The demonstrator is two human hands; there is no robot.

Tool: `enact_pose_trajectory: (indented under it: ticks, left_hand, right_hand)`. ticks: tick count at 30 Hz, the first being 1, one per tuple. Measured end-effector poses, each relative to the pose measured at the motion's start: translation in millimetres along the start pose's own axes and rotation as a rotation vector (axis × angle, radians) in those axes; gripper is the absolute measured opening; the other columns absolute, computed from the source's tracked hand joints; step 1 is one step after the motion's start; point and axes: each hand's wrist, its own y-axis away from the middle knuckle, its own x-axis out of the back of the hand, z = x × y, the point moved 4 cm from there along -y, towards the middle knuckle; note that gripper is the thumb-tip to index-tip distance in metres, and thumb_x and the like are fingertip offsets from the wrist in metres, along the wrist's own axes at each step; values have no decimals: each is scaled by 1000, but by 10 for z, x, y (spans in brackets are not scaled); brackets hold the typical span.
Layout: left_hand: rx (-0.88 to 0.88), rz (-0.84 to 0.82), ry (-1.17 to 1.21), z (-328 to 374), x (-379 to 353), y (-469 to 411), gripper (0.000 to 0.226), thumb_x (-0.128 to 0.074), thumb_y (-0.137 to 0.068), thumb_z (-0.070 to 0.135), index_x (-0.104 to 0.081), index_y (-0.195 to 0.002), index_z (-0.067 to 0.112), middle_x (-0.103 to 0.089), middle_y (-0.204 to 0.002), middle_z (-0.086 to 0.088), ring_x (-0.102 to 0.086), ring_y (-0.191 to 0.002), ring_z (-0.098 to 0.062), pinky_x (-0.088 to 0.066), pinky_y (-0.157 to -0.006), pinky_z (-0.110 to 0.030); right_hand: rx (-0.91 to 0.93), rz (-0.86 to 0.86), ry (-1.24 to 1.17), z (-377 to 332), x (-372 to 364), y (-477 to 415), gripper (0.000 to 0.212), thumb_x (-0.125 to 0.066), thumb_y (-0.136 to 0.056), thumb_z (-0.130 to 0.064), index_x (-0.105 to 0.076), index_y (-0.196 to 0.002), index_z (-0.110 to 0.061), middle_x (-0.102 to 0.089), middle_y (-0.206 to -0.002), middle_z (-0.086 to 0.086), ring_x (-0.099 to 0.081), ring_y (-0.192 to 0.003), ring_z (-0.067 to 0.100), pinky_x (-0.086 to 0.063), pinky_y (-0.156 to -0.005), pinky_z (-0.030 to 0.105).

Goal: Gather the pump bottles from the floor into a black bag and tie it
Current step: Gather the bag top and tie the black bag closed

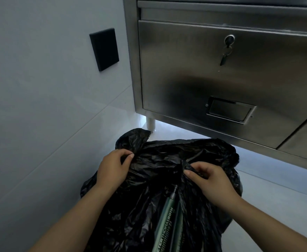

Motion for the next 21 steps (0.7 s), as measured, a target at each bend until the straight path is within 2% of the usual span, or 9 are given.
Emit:
enact_pose_trajectory:
  ticks: [2, 4, 6, 10, 12, 14, 15, 18, 21]
  left_hand:
    - [-52, -37, 83, 209, 61, 19, 9, -62, -89, 29, -70, -90, 30, -67, -91, 18, -61, -86, -2, -40, -74, -12]
    - [-134, -112, 103, 472, 91, 96, 13, -64, -87, 29, -64, -84, 42, -64, -87, 24, -60, -86, 6, -39, -72, -4]
    - [-216, -166, 80, 715, 89, 200, 14, -65, -86, 30, -62, -82, 43, -64, -85, 23, -57, -90, 10, -38, -71, 0]
    - [-329, -230, 41, 1056, 8, 430, 4, -65, -86, 30, -68, -87, 33, -63, -83, 19, -57, -86, 6, -40, -71, -5]
    - [-353, -265, 26, 1129, -54, 549, 5, -65, -86, 31, -69, -88, 31, -63, -83, 18, -57, -83, 4, -40, -70, -8]
    - [-382, -285, 25, 1175, -101, 653, 5, -65, -86, 30, -69, -88, 30, -62, -82, 19, -57, -82, 5, -40, -70, -8]
    - [-398, -288, 28, 1197, -115, 691, 4, -66, -86, 29, -70, -88, 29, -62, -81, 19, -57, -81, 5, -40, -69, -8]
    - [-443, -302, 57, 1255, -144, 748, 4, -67, -86, 26, -70, -87, 27, -62, -81, 19, -59, -80, 4, -42, -70, -11]
    - [-478, -329, 72, 1273, -161, 773, 5, -67, -86, 25, -70, -88, 28, -64, -83, 16, -60, -82, 1, -47, -73, -19]
  right_hand:
    - [16, 29, -33, -39, 72, -38, 9, -68, -82, -26, -70, -75, -30, -71, -74, -7, -66, -71, 4, -49, -66, 15]
    - [25, 81, -70, -77, 181, -86, 5, -69, -81, -27, -70, -76, -27, -71, -74, -4, -66, -71, 6, -51, -68, 18]
    - [30, 159, -108, -108, 309, -124, 6, -72, -79, -26, -70, -74, -25, -69, -71, -3, -62, -67, 2, -48, -67, 14]
    - [3, 246, -235, -113, 502, -129, 12, -73, -79, -22, -70, -68, -28, -67, -65, -13, -60, -63, -1, -47, -63, 9]
    - [-30, 235, -267, -92, 532, -122, 5, -73, -77, -25, -71, -73, -24, -70, -74, -10, -64, -70, 5, -50, -69, 15]
    - [-50, 244, -257, -87, 546, -119, 11, -74, -77, -24, -71, -82, -15, -71, -90, -3, -66, -80, 14, -52, -77, 20]
    - [-52, 254, -270, -96, 547, -118, 13, -74, -77, -22, -70, -83, -11, -69, -93, -5, -66, -81, 14, -51, -78, 17]
    - [-46, 240, -316, -161, 509, -95, 9, -75, -76, -14, -66, -76, -15, -62, -85, -15, -61, -78, 5, -45, -73, 5]
    - [-55, 135, -385, -188, 414, -66, 16, -74, -77, -10, -67, -87, 1, -66, -83, 4, -59, -78, 11, -47, -77, 19]
